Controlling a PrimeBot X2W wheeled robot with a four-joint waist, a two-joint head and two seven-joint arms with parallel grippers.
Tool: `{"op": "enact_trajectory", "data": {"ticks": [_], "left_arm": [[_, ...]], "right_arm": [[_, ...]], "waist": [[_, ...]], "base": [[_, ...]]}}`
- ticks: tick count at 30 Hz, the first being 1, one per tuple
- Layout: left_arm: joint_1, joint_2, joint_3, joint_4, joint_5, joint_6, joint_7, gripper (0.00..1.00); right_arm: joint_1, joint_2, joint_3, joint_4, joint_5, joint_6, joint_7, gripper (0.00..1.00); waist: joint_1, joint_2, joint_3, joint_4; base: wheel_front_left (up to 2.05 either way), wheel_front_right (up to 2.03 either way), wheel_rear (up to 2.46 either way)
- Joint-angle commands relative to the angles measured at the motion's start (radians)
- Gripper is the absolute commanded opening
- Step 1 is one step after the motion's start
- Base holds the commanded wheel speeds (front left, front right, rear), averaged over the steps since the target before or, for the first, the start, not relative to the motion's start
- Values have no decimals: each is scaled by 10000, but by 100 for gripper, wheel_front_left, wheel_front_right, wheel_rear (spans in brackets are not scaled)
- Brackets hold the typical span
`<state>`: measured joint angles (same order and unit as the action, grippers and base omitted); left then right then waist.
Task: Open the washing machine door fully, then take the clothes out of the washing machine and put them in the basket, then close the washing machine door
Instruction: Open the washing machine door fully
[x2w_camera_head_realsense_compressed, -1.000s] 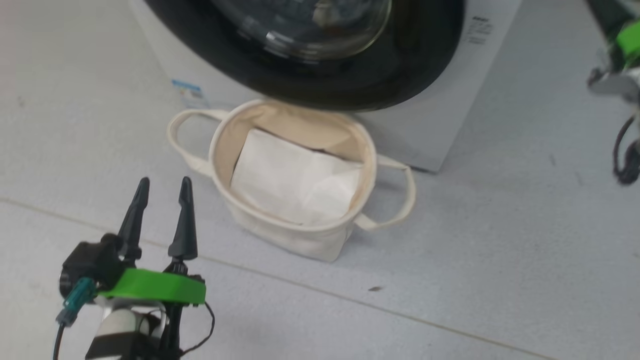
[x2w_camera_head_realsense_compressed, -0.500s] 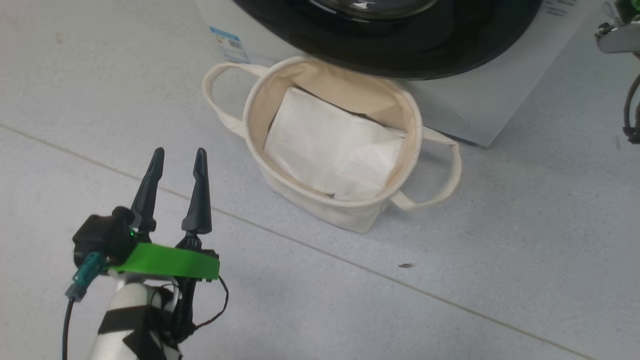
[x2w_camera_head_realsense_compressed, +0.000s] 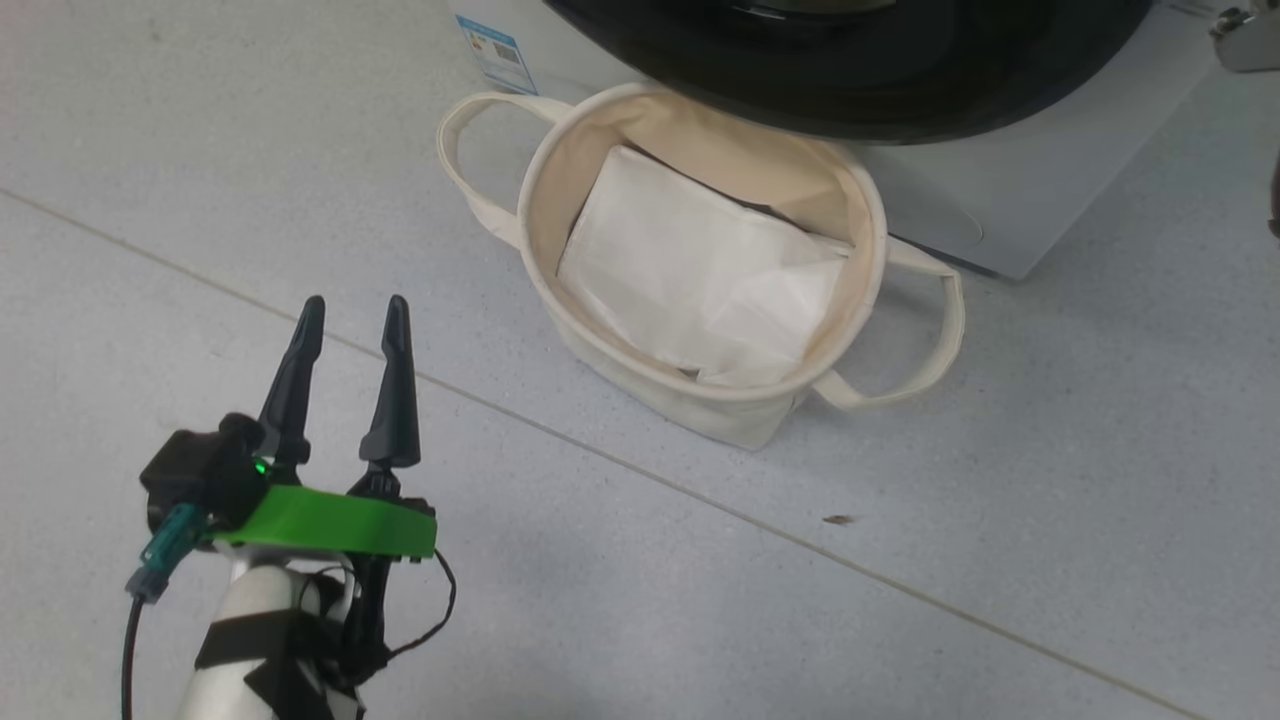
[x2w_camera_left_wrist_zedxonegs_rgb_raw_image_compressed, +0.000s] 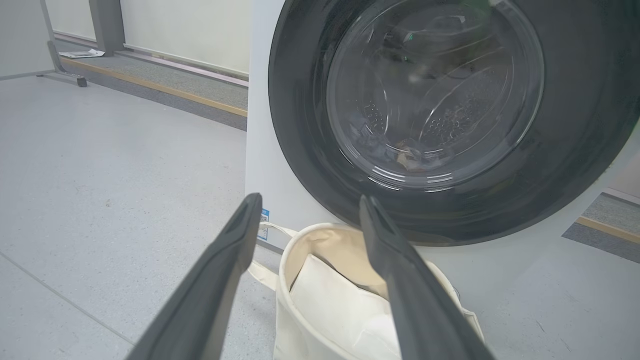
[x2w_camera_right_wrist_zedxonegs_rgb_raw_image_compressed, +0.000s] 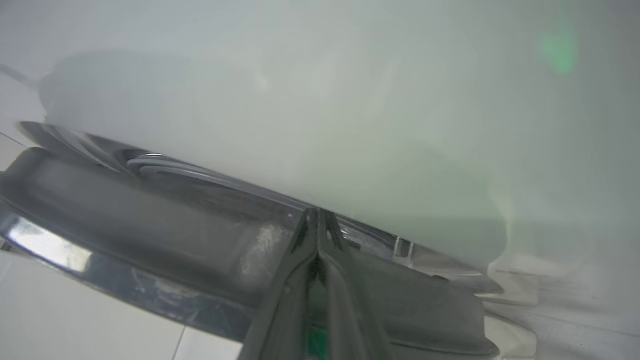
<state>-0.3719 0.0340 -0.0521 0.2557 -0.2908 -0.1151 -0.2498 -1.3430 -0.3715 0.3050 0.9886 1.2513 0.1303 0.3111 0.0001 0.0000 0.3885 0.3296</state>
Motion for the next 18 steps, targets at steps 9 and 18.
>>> {"op": "enact_trajectory", "data": {"ticks": [9,18], "left_arm": [[49,165,345,-139,126,-47,-120,100],[690,163,596,-20,423,-34,-120,100]], "right_arm": [[1106,422,585,-1516,1055,4,1829,0],[3006,952,1579,-3338,1657,4,2703,0]], "waist": [[-1,0,-783,-132],[-1,0,-1808,-469]], "base": [[0,0,0],[0,0,0]]}}
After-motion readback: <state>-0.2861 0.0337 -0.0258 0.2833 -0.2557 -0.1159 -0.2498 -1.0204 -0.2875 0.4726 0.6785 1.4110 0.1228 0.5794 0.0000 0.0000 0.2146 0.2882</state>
